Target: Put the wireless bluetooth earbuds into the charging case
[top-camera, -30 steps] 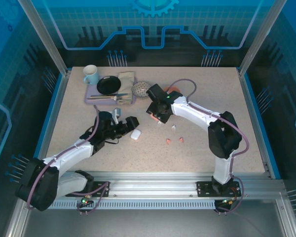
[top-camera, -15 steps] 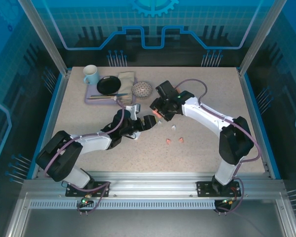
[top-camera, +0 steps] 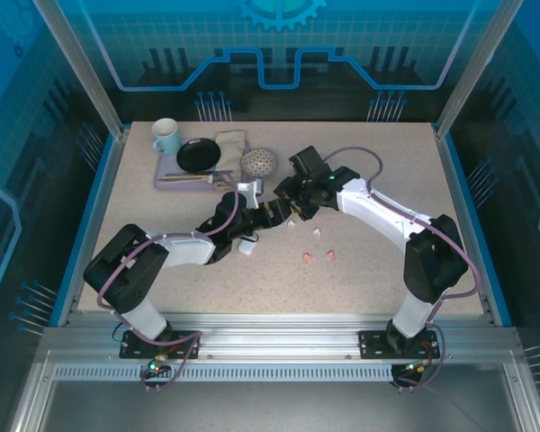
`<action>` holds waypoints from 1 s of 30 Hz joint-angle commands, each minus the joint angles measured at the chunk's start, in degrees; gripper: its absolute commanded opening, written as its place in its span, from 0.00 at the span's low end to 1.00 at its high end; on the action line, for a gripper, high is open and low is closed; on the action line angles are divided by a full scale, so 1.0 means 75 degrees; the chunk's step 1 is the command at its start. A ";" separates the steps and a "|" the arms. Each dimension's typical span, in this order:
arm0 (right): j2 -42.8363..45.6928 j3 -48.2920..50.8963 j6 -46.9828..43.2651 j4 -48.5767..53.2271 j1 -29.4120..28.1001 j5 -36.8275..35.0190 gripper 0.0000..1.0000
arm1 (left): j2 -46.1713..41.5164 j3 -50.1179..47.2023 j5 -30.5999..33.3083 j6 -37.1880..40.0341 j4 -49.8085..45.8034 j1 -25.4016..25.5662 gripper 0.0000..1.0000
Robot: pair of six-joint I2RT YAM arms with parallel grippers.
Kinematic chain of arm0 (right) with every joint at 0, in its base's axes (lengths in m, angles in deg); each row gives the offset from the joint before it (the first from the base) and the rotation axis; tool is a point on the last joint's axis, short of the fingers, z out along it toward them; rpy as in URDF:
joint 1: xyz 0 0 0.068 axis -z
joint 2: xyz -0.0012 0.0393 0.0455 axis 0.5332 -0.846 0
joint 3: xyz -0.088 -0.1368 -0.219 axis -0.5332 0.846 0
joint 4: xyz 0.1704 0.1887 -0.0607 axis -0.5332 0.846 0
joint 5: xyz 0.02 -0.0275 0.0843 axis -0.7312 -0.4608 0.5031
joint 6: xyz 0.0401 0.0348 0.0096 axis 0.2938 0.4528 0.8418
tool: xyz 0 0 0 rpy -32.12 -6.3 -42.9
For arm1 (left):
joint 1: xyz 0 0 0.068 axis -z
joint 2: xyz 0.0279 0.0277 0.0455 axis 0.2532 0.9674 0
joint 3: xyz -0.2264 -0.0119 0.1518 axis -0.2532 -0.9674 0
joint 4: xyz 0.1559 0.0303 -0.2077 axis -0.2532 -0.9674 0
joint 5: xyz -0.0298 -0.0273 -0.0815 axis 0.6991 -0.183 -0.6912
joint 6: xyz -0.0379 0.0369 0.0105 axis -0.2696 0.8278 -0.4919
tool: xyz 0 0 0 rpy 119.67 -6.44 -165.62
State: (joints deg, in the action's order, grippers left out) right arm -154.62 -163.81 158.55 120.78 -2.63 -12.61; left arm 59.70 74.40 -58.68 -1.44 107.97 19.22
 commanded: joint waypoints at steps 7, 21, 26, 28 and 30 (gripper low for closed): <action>0.0238 0.0267 0.0313 -0.0255 0.0091 0.0352 0.61 | 0.0278 0.0425 0.0295 -0.0063 0.0686 0.0076 0.49; 0.0300 0.0328 0.0391 -0.0245 0.0090 0.0242 0.61 | 0.0157 0.0341 0.0477 -0.0093 0.0668 0.0075 0.25; 0.0321 0.0285 0.0387 -0.0287 0.0094 0.0251 0.62 | 0.0109 0.0391 0.0488 -0.0076 0.0543 0.0081 0.17; 0.0346 0.0253 0.0351 -0.0297 0.0109 0.0255 0.66 | 0.0104 0.0443 0.0459 -0.0058 0.0451 0.0078 0.13; 0.0389 0.0250 0.0279 -0.0359 0.0162 0.0286 0.75 | 0.0086 0.0491 0.0396 -0.0024 0.0342 0.0075 0.11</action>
State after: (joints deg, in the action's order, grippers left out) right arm -153.72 -162.08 160.73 117.43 -2.11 -11.43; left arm 61.60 76.02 -56.91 -2.89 110.16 19.74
